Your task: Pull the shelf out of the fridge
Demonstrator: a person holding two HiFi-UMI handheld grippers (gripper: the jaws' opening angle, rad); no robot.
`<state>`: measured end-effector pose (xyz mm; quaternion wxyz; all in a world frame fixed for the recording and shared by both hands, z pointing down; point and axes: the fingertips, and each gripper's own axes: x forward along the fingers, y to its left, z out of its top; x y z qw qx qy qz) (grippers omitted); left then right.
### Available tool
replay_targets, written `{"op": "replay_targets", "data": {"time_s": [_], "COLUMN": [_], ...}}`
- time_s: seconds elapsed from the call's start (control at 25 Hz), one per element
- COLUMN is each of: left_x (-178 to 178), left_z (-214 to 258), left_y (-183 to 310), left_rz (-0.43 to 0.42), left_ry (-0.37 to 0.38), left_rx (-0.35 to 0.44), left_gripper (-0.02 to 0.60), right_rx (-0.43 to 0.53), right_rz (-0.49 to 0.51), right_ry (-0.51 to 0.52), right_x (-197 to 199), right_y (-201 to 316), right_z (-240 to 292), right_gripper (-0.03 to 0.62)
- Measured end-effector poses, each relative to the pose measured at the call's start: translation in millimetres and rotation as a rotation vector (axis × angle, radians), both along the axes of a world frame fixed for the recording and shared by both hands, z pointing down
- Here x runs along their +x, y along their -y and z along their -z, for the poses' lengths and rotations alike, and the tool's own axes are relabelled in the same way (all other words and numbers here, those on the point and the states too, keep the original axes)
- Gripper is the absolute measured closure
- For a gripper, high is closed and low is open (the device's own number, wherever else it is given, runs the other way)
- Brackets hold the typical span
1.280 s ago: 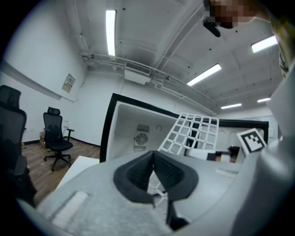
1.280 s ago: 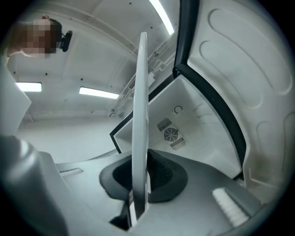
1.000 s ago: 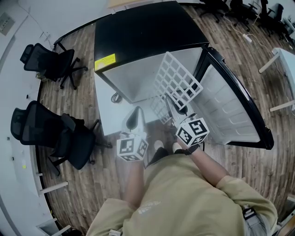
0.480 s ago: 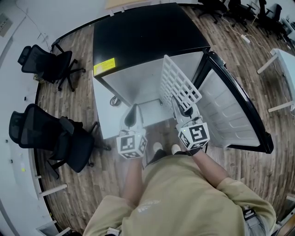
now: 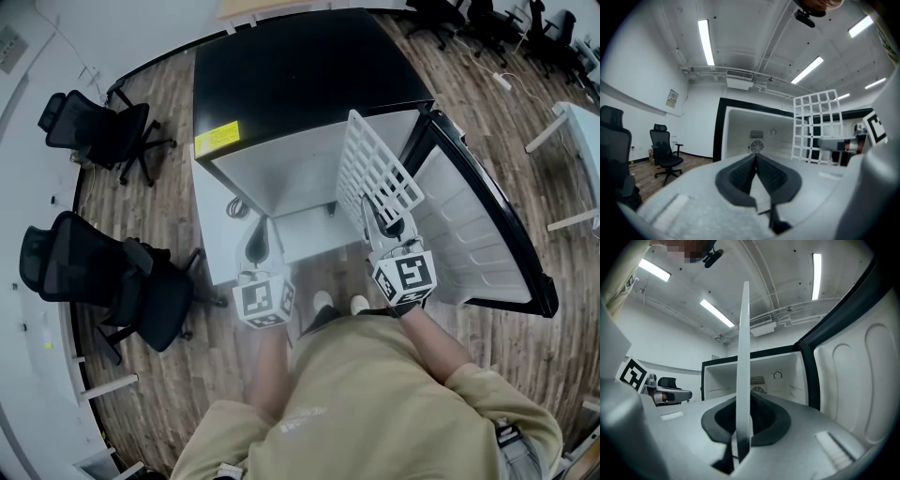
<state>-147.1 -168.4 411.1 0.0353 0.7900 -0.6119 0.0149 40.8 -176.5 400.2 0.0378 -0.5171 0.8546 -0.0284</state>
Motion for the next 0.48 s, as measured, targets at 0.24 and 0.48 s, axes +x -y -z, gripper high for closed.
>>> {"op": "replay_targets", "data": {"time_s": [0.24, 0.48], "left_x": [17, 25], "left_z": [-1, 0], "left_y": [-1, -2], "left_rz": [-0.038, -0.052], "left_ry": [-0.007, -0.005], "left_rx": [0.001, 0.001], "left_gripper": [0.58, 0.58], "right_rx": [0.006, -0.002], "right_rz": [-0.002, -0.006], "right_ry": [0.003, 0.018], "right_x": [1, 7], "right_y": [-1, -1], "right_z": [3, 2], "right_gripper": [0.571, 0.571]}}
